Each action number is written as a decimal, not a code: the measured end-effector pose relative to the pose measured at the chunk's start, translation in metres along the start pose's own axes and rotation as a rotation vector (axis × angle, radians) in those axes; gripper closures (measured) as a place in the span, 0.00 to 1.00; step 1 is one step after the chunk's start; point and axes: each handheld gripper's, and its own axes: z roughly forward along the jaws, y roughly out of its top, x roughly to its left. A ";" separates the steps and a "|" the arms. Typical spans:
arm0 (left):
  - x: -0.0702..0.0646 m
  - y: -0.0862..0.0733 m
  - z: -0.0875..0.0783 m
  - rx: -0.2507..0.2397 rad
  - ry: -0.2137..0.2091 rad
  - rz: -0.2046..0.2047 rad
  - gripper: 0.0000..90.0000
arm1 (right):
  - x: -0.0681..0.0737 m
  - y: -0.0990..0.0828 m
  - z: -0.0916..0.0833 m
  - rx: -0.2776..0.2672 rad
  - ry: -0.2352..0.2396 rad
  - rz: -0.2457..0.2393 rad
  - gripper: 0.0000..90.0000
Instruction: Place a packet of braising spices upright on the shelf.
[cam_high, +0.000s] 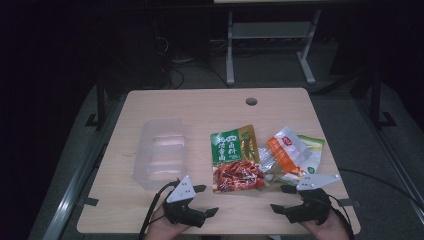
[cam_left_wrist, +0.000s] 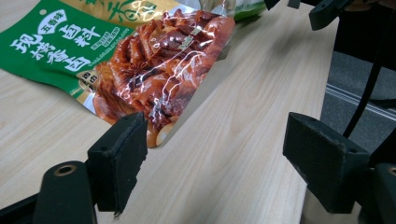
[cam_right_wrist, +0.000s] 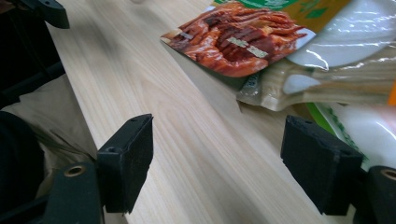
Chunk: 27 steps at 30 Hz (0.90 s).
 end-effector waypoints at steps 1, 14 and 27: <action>0.000 0.000 0.000 -0.002 0.000 -0.002 0.24 | 0.000 0.001 0.000 -0.004 0.003 -0.004 0.28; 0.000 0.002 0.001 -0.003 -0.001 0.017 0.24 | -0.003 0.030 -0.007 -0.040 0.021 -0.028 0.26; 0.001 0.003 0.001 -0.018 -0.009 0.022 0.23 | -0.023 0.098 0.010 0.006 0.044 -0.077 0.27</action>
